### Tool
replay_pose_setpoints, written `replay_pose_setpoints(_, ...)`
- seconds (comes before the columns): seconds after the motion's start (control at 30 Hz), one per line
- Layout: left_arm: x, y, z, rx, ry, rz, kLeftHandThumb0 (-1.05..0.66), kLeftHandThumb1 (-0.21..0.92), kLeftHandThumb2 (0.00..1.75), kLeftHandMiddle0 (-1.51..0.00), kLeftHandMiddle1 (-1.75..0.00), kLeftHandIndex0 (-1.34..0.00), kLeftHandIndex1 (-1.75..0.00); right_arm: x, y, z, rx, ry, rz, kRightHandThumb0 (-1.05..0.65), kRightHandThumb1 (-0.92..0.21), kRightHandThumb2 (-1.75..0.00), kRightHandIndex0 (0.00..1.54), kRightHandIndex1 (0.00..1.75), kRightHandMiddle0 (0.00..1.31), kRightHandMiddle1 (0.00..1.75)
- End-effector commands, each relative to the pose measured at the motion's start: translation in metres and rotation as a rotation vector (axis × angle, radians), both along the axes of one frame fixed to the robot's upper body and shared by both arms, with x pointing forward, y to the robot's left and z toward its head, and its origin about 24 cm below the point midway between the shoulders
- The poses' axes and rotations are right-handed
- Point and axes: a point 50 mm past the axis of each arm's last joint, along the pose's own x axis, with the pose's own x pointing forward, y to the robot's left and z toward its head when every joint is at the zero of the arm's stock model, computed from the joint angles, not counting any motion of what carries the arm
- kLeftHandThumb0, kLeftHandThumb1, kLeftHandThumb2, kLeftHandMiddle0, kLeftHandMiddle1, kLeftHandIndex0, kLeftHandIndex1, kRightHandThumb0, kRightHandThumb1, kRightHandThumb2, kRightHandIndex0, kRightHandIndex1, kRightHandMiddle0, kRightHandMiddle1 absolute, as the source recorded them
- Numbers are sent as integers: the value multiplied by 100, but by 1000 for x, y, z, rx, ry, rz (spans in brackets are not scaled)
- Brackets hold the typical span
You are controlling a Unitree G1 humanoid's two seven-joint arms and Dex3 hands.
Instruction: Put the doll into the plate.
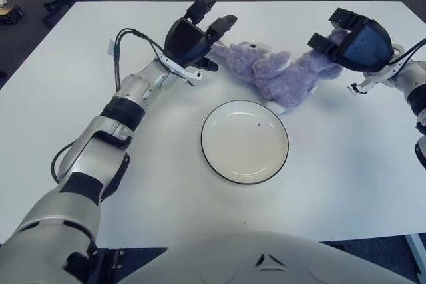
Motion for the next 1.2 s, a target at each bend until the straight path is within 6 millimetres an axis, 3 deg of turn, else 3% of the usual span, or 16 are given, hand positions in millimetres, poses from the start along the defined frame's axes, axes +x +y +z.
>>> replay_pose_setpoints(0.0, 2, -1, 5, 8, -26, 3, -56, 79, 0, -12, -1, -31, -6, 1, 0, 10, 16, -24, -4, -35, -92, -39, 96, 175, 74, 175)
replay_pose_setpoints(0.1, 4, -15, 0, 7, -144, 19, -56, 79, 0, -13, -1, -30, -5, 1, 1, 11, 62, 27, -2, -34, -92, -38, 97, 175, 74, 175)
replay_pose_setpoints(0.33, 6, -19, -3, 0, -192, 15, -57, 79, 0, -14, -1, -30, -4, 1, 1, 11, 72, 42, -4, -34, -92, -37, 97, 175, 74, 175)
replay_pose_setpoints(0.43, 7, -19, -4, 0, -196, 14, -57, 79, 0, -14, 0, -30, -3, 0, 1, 11, 73, 43, -5, -34, -92, -37, 97, 175, 74, 175)
replay_pose_setpoints(0.57, 0, -29, -19, -45, -154, -100, -57, 78, 0, -13, 0, -29, -2, 0, 1, 12, 102, 79, -20, -33, -92, -36, 98, 175, 75, 175)
replay_pose_setpoints(1.17, -10, -46, -41, -44, -97, -183, -58, 80, 1, -15, -1, -27, 0, -1, 1, 15, 123, 120, -39, -33, -92, -35, 100, 175, 75, 175)
